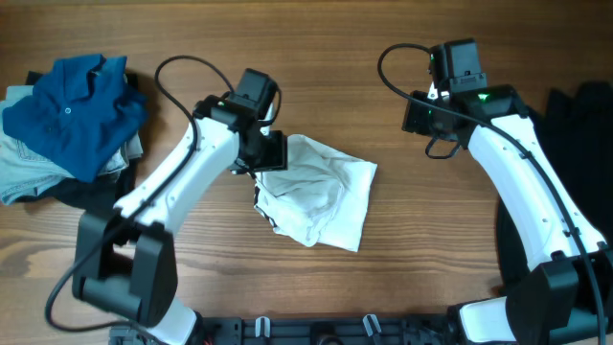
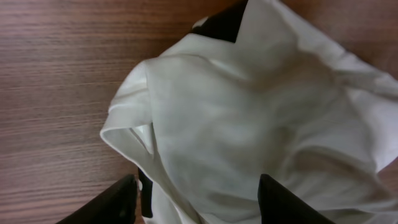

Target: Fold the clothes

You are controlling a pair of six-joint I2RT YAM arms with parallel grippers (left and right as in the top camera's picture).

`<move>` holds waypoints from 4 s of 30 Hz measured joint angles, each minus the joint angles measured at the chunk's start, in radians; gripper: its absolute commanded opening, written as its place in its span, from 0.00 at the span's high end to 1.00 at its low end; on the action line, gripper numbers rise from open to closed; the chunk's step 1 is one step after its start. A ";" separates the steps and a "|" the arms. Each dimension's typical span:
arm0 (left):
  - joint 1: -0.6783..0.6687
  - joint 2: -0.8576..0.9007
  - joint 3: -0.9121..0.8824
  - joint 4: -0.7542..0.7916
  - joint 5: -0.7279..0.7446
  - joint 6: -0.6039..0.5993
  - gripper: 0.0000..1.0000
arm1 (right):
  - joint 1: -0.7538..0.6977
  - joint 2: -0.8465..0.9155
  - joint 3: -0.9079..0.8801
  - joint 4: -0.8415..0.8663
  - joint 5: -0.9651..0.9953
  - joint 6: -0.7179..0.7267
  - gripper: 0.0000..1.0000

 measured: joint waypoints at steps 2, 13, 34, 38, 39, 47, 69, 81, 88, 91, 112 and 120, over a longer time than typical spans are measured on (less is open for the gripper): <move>0.032 0.037 -0.003 0.002 0.063 0.043 0.35 | 0.000 0.000 0.000 0.000 0.000 0.000 0.50; 0.072 0.106 -0.005 0.006 0.402 0.220 0.96 | 0.000 0.000 0.000 0.000 0.000 0.000 0.50; -0.243 0.027 0.001 0.239 0.512 0.133 0.73 | -0.016 0.000 0.000 0.000 0.049 0.046 0.50; -0.314 0.027 0.002 0.279 0.417 0.104 0.62 | -0.016 0.000 0.000 0.000 0.049 0.050 0.50; -0.335 0.027 0.002 0.297 0.390 0.096 0.64 | -0.016 0.000 0.000 0.000 0.049 0.050 0.49; -0.335 0.004 0.020 0.252 0.266 0.089 0.55 | -0.016 0.000 0.000 -0.010 -0.010 0.016 0.48; 0.159 -0.319 0.081 -0.024 -0.097 0.083 0.20 | 0.386 0.109 -0.005 -0.159 -0.342 -0.346 0.49; 0.159 -0.205 0.081 -0.042 -0.097 0.084 0.21 | 0.402 0.130 -0.032 -0.160 -0.190 -0.293 0.96; 0.159 -0.204 0.081 -0.041 -0.097 0.083 0.20 | 0.296 0.081 -0.035 -0.187 0.159 -0.066 0.95; 0.159 -0.204 0.081 -0.042 -0.097 0.084 0.20 | 0.215 0.061 -0.035 -0.187 0.235 -0.018 0.95; 0.159 -0.204 0.081 -0.050 -0.092 0.084 0.14 | 0.232 0.060 -0.119 -0.137 -0.261 -0.281 0.42; 0.161 -0.204 0.081 -0.041 -0.098 0.084 0.14 | 0.469 0.060 -0.266 0.037 -0.280 -0.333 0.50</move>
